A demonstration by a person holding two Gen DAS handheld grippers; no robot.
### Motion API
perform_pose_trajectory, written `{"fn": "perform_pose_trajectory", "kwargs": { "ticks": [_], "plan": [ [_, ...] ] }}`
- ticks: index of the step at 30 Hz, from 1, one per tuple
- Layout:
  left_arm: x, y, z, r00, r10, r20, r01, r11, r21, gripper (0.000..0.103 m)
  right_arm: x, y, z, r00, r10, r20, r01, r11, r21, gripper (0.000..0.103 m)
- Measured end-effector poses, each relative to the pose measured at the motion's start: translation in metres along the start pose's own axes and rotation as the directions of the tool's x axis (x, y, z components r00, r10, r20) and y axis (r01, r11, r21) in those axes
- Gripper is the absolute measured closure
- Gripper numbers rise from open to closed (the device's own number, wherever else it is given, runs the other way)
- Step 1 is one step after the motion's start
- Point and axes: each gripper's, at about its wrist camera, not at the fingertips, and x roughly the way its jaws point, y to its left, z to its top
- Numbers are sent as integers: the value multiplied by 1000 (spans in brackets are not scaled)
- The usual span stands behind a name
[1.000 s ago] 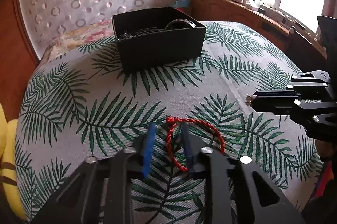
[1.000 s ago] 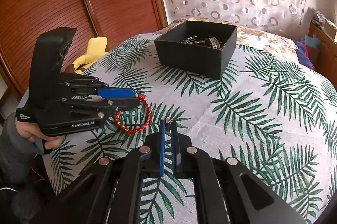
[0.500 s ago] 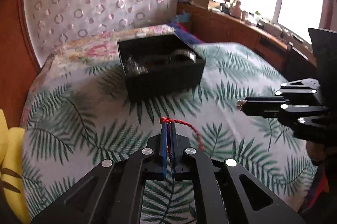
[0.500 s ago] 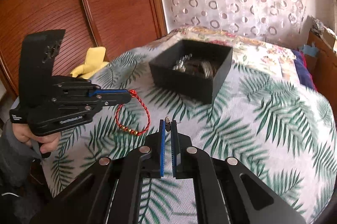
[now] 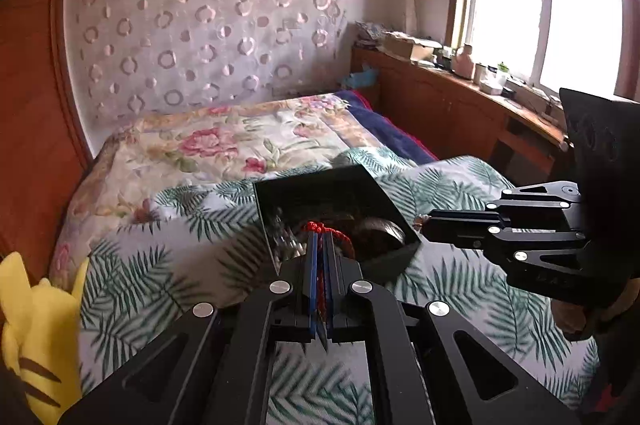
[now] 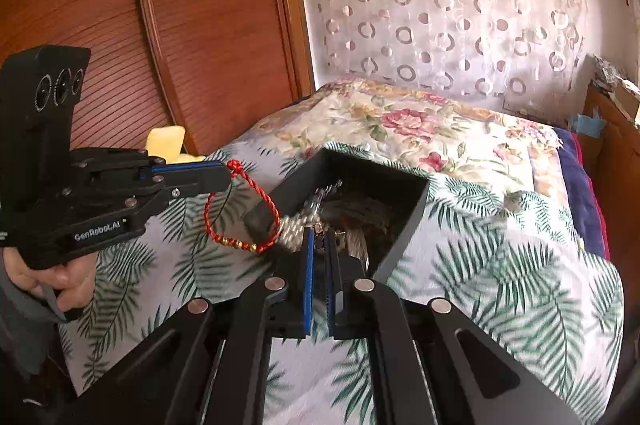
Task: Organize jewelry
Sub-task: 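Lower the red bracelet and the small item into the black box and open both tools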
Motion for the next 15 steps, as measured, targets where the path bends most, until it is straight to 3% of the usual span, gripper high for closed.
{"fn": "perform_pose_trajectory", "kwargs": {
  "ticks": [10,11,12,14,15],
  "plan": [
    [49,21,18,999,29,-38,-30,999,-40,99,47,-23,30,999,-32,-26,32,999,10,94],
    [51,22,17,999,32,-42,-34,999,-42,90,49,-25,30,999,-38,-30,38,999,11,91],
    [52,23,16,999,30,-43,-32,998,-47,75,52,-27,30,998,-46,-33,46,999,15,87],
    [49,23,13,999,40,-32,-42,998,-53,58,52,-31,28,998,-53,-38,55,998,29,81],
    [46,23,11,998,52,-25,-53,997,-52,54,50,-31,26,997,-62,-35,63,997,34,71]
  ]
}}
